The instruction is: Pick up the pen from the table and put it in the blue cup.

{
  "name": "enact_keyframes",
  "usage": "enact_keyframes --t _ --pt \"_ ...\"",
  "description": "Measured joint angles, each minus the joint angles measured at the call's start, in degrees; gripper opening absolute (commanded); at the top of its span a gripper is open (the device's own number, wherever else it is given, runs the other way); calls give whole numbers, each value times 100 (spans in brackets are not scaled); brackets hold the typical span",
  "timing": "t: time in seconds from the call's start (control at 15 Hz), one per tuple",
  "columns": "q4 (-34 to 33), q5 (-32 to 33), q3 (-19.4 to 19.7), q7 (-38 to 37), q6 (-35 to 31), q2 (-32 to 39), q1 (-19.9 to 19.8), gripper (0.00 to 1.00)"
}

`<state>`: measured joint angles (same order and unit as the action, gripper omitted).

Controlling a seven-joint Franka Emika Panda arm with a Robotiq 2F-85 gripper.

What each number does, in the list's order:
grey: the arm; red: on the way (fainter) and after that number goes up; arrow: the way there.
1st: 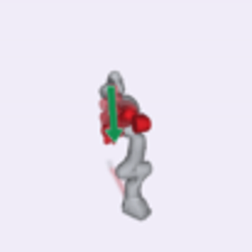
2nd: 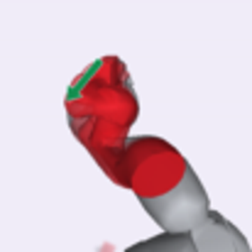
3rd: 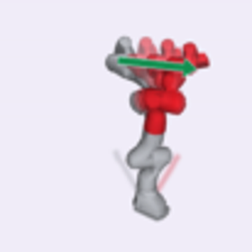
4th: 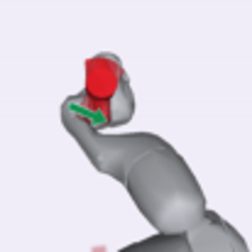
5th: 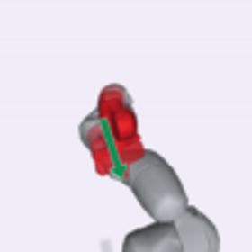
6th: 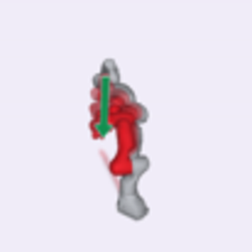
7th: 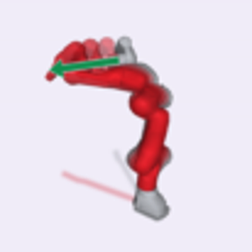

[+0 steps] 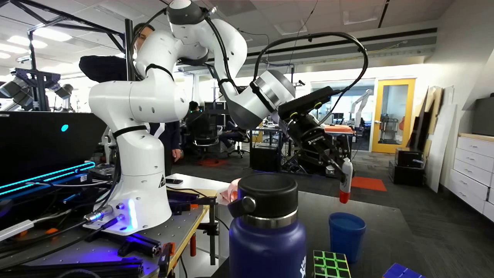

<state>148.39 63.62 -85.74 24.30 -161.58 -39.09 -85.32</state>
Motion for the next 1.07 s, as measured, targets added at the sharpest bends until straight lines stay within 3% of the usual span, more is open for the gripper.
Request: enact_keyframes --t 1.07 --pt "-75 328 -332 -473 -228 -713 -315 5"
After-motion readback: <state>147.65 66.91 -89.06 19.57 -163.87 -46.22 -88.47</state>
